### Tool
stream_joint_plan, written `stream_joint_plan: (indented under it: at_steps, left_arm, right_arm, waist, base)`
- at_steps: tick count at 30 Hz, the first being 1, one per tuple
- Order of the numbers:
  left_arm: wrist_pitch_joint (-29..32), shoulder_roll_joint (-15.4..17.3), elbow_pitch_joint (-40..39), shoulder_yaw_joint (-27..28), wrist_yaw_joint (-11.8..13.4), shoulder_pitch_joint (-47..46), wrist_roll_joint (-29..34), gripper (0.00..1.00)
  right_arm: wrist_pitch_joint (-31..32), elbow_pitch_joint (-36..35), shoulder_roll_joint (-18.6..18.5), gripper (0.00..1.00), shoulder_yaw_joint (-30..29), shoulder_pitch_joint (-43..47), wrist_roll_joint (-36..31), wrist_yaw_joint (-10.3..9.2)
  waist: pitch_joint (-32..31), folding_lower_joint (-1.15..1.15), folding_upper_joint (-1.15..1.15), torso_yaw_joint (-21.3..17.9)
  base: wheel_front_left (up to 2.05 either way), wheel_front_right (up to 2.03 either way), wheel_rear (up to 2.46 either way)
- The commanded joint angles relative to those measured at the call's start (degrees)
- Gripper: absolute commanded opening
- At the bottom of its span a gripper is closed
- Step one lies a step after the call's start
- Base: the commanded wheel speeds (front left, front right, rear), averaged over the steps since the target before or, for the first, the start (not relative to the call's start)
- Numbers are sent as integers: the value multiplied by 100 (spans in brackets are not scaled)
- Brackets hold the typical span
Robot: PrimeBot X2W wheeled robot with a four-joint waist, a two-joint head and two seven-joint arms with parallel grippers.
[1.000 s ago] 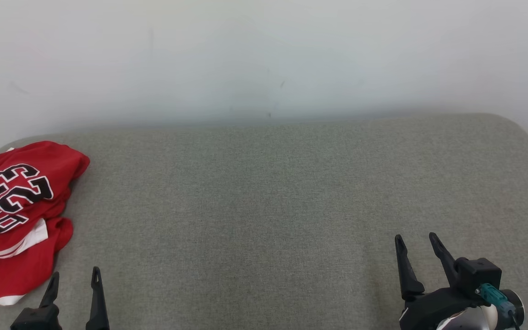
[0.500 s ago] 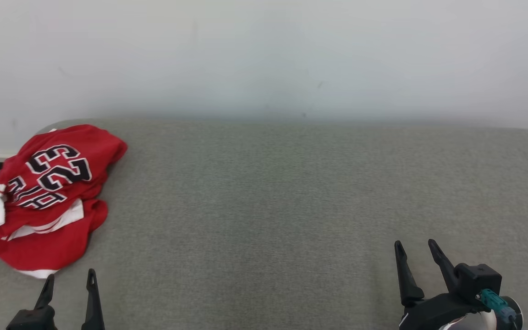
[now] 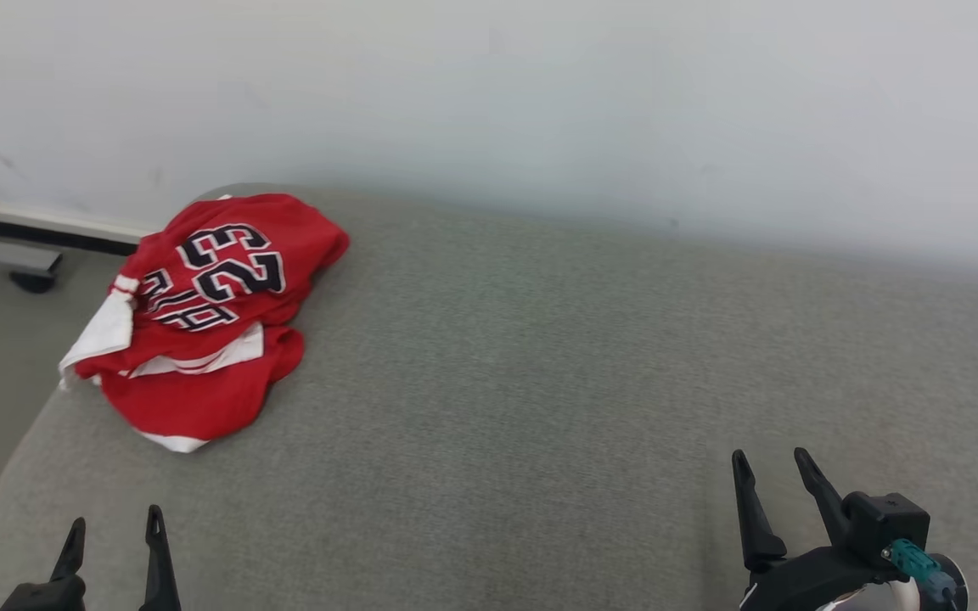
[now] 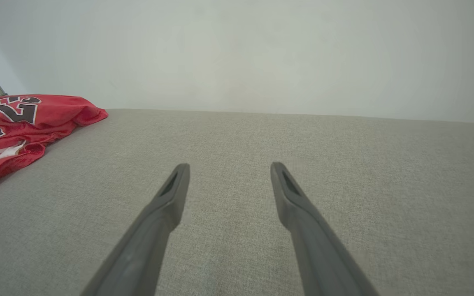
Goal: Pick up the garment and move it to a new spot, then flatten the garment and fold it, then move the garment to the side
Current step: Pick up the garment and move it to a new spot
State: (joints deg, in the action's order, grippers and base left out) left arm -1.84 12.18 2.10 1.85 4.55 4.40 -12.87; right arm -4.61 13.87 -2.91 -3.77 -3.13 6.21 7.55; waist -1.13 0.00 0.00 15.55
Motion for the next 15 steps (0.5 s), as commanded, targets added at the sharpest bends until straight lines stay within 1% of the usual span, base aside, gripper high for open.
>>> stream_joint_plan:
  at_steps: [1, 7, 15]
  left_arm:
    - [-14, 9, -13, 4, 23, 41, -10, 100]
    - [-23, 22, -41, 58, 113, 107, -30, 100]
    - [-23, 50, -83, 37, 150, 117, -40, 100]
  right_arm:
    - [-45, -4, 5, 100, -2, 39, 2, -12]
    - [-58, 34, 4, 100, 48, 47, 41, -12]
    - [-100, 102, 4, 100, 58, 36, 77, -12]
  waist:
    - [-22, 0, 0, 300]
    - [-98, 0, 0, 644]
    - [-119, 0, 0, 998]
  base:
    - [0, 0, 0]
    - [0, 0, 0]
    - [0, 0, 0]
